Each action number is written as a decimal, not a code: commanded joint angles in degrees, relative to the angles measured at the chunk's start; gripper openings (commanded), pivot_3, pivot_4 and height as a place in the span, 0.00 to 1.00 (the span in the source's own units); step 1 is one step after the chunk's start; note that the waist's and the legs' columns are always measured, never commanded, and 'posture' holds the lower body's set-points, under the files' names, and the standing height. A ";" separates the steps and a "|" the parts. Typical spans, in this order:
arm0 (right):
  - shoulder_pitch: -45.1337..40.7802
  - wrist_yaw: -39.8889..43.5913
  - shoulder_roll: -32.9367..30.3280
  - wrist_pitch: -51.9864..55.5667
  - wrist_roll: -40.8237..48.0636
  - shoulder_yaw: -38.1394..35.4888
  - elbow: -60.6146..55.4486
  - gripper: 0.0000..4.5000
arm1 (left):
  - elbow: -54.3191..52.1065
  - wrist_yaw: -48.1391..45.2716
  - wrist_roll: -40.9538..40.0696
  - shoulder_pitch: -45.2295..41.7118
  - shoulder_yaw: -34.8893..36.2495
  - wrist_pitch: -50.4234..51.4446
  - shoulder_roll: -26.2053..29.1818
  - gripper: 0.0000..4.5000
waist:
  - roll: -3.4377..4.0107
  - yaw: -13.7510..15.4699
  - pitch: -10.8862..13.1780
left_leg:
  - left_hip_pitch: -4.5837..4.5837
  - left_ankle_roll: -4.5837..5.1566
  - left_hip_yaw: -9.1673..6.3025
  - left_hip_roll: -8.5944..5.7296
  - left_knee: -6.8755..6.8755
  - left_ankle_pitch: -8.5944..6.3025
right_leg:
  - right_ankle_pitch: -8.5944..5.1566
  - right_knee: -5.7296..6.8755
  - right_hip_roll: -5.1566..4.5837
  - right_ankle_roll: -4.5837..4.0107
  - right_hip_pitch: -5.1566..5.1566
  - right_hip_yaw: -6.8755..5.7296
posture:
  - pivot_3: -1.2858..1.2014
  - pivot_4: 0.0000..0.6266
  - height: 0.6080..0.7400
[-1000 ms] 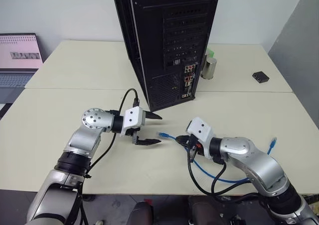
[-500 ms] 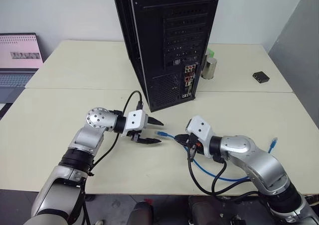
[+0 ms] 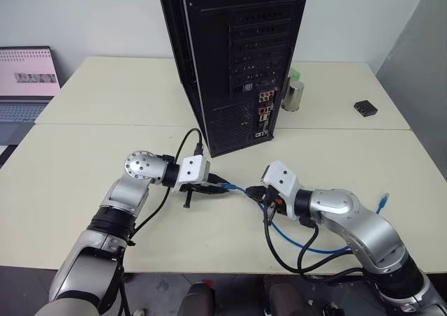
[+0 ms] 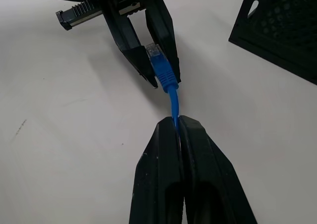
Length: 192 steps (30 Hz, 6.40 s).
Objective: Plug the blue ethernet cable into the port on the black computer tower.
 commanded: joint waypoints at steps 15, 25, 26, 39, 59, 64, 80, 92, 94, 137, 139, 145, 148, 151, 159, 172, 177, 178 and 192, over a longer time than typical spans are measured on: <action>3.93 6.49 -4.16 4.28 19.73 -20.28 -5.94 0.80 | -8.48 5.55 0.62 6.43 2.33 -13.86 0.12 0.07 | 0.00 0.15 0.00 | 0.01 0.00 -0.03 0.02 0.00 0.00 | 0.01 0.01 0.00 -0.01 0.03 0.00 | 0.52 0.24 1.00; 2.60 -5.23 7.65 8.11 25.27 -20.61 -2.49 0.91 | -1.87 25.23 12.18 8.66 5.59 -47.14 -2.05 0.07 | 0.00 0.15 0.00 | 0.03 0.00 -0.01 0.01 0.00 0.00 | 0.01 0.01 -0.03 -0.01 0.04 0.03 | 0.52 0.24 1.00; 2.37 -5.62 8.36 8.24 25.65 -20.22 -2.16 0.91 | -1.24 26.90 13.33 8.59 5.81 -49.00 -2.05 0.07 | 0.00 0.15 0.00 | 0.04 0.00 -0.01 0.01 0.00 0.00 | 0.01 0.01 -0.03 -0.01 0.04 0.03 | 0.52 0.24 1.00; -0.15 -4.87 10.75 8.76 29.07 -17.71 2.08 0.91 | 4.18 42.59 23.93 6.08 5.52 -59.17 -0.32 0.07 | 0.01 0.13 0.00 | 0.03 0.00 -0.03 0.01 -0.01 0.00 | 0.02 0.02 -0.03 0.00 0.04 -0.02 | 0.52 0.24 1.00; -1.35 -4.36 11.40 8.52 28.74 -15.06 4.54 0.47 | 5.20 52.57 30.44 4.33 2.97 -60.69 1.49 0.07 | 0.01 0.13 0.00 | 0.02 0.00 -0.04 0.01 -0.01 0.00 | 0.02 0.02 -0.03 -0.01 0.04 -0.05 | 0.52 0.24 1.00; -1.64 -4.35 11.58 8.55 28.97 -14.94 4.89 0.21 | 4.97 54.51 31.92 4.27 2.78 -60.55 1.68 0.07 | 0.01 0.13 0.00 | 0.02 0.00 -0.04 0.02 -0.01 0.00 | 0.02 0.03 -0.04 -0.01 0.04 -0.05 | 0.52 0.24 1.00; -2.39 -4.42 11.54 10.39 30.84 -16.55 5.85 0.00 | 4.21 63.18 36.96 2.62 3.17 -58.44 0.73 0.15 | 0.01 0.14 0.00 | 0.02 0.00 -0.05 0.01 -0.01 0.00 | 0.02 0.03 -0.04 0.00 0.04 -0.07 | 0.52 0.24 1.00; -2.50 -5.44 8.41 9.53 29.72 -19.16 5.40 0.00 | 0.19 49.63 14.05 6.96 -2.97 -44.41 4.01 0.71 | 0.01 0.09 0.00 | 0.02 0.00 -0.05 0.02 -0.02 0.00 | 0.02 0.04 -0.05 -0.01 0.04 -0.07 | 0.52 0.24 1.00; -2.33 -5.80 7.59 8.89 29.30 -19.83 5.14 0.00 | -1.99 47.30 10.42 8.32 -2.22 -40.94 4.83 0.81 | 0.01 0.07 0.00 | 0.02 0.00 -0.05 0.03 -0.02 0.00 | 0.02 0.05 -0.05 -0.01 0.04 -0.08 | 0.52 0.24 1.00; -9.83 -32.47 25.60 -26.48 -11.36 -11.80 22.32 0.00 | -41.75 52.50 -9.70 15.11 3.23 36.69 -9.35 0.91 | 0.03 -0.23 0.01 | 0.01 -0.03 -0.02 0.02 -0.04 0.01 | 0.02 0.03 -0.04 -0.01 -0.01 0.04 | 0.52 0.24 1.00; -10.08 -32.33 25.64 -26.55 -11.56 -11.86 22.66 0.00 | -41.52 52.35 -9.33 14.99 3.42 36.73 -9.74 0.91 | 0.03 -0.23 0.01 | 0.01 -0.03 -0.01 0.01 -0.04 0.01 | 0.02 0.03 -0.04 -0.01 -0.01 0.04 | 0.52 0.24 1.00; -10.09 -31.97 25.67 -26.05 -11.92 -12.14 22.30 0.00 | -41.37 51.77 -8.69 14.92 3.65 36.74 -10.14 0.91 | 0.03 -0.23 0.01 | 0.01 -0.03 -0.01 0.01 -0.04 0.01 | 0.02 0.03 -0.04 -0.01 -0.01 0.04 | 0.52 0.24 1.00; -9.97 -31.44 25.38 -25.27 -12.13 -11.83 21.94 0.00 | -41.30 51.64 -8.44 14.87 3.68 36.74 -10.44 0.91 | 0.03 -0.23 0.01 | 0.01 -0.03 -0.01 0.01 -0.04 0.01 | 0.02 0.03 -0.04 -0.01 -0.01 0.05 | 0.52 0.24 1.00; -9.90 -31.28 25.54 -25.00 -12.20 -11.64 21.68 0.00 | -41.32 51.49 -8.29 14.81 3.75 36.59 -10.91 0.91 | 0.03 -0.23 0.01 | 0.01 -0.03 -0.01 0.01 -0.04 0.01 | 0.02 0.03 -0.04 -0.01 -0.01 0.04 | 0.52 0.24 1.00; -9.47 -30.67 25.97 -25.20 -12.49 -11.46 21.60 0.00 | -41.06 50.99 -7.57 14.59 3.92 36.29 -11.60 0.91 | 0.03 -0.23 0.01 | 0.01 -0.03 -0.01 0.02 -0.04 0.01 | 0.02 0.03 -0.04 -0.01 -0.01 0.04 | 0.52 0.24 1.00; -9.88 -30.81 26.80 -25.77 -13.37 -11.35 22.02 0.00 | -40.65 51.11 -7.36 14.35 4.45 35.71 -12.35 0.91 | 0.03 -0.23 0.01 | 0.01 -0.03 -0.01 0.01 -0.04 0.01 | 0.02 0.02 -0.04 -0.01 -0.01 0.04 | 0.52 0.24 1.00; -9.99 -30.90 27.29 -26.33 -14.11 -11.29 22.98 0.00 | -40.52 50.85 -7.17 14.23 4.50 35.60 -12.52 0.91 | 0.03 -0.24 0.01 | 0.01 -0.03 -0.01 0.01 -0.04 0.01 | 0.02 0.02 -0.04 -0.01 -0.01 0.04 | 0.52 0.24 1.00; -10.02 -30.98 27.28 -26.38 -14.33 -11.29 23.27 0.00 | -40.48 50.80 -7.14 14.19 4.51 35.54 -12.55 0.91 | 0.03 -0.24 0.01 | 0.01 -0.03 -0.01 0.01 -0.04 0.01 | 0.02 0.02 -0.04 -0.01 -0.01 0.05 | 0.52 0.24 1.00; -10.51 -31.53 28.05 -26.57 -14.55 -12.68 25.57 0.00 | -40.14 50.43 -6.77 14.08 4.67 35.06 -12.95 0.91 | 0.03 -0.25 0.01 | 0.01 -0.03 -0.01 0.01 -0.05 0.01 | 0.02 0.01 -0.05 -0.01 -0.01 0.05 | 0.52 0.24 1.00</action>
